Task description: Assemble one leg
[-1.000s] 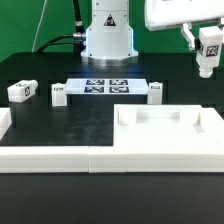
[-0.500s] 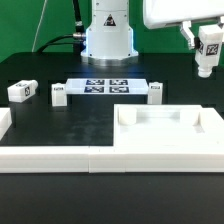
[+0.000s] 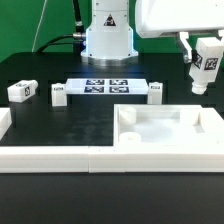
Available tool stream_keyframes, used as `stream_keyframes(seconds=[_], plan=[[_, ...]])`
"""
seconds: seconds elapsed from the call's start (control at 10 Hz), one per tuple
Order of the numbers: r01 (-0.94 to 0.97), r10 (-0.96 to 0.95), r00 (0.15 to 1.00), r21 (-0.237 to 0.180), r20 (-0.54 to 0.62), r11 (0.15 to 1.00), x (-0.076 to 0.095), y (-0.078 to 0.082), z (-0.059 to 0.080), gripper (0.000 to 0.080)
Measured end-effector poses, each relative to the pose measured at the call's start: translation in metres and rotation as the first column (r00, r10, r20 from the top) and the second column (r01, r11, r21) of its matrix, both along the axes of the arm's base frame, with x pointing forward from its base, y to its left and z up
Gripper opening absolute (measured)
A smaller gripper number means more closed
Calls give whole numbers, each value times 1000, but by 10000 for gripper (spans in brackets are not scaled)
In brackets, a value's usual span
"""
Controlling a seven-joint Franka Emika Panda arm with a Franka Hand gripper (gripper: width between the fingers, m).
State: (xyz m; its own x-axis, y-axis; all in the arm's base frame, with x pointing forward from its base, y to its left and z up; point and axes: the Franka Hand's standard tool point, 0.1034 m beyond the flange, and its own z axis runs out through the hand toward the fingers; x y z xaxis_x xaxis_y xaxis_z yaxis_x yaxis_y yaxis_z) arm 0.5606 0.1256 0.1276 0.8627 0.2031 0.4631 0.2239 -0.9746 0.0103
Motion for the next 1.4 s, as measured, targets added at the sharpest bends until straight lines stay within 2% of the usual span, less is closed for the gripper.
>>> stream_keyframes(seconds=[0.4,0.5,0.6,0.8,1.0,1.1,1.4], plan=[[-2,2,999,5,34,1000,-1,0,-1,290],[-15,15,995,3,99,1000,3,-3,-2,290],[-30,32,996,-17,86,999,13,-8,-11,290],[-64,69,990,-46,122,997,49,-12,-9,290],[-73,81,986,-57,146,996,62,-13,-9,290],[-71,79,981,-55,177,996,61,-14,-9,290],[-72,81,983,-56,165,996,59,-14,-12,290]])
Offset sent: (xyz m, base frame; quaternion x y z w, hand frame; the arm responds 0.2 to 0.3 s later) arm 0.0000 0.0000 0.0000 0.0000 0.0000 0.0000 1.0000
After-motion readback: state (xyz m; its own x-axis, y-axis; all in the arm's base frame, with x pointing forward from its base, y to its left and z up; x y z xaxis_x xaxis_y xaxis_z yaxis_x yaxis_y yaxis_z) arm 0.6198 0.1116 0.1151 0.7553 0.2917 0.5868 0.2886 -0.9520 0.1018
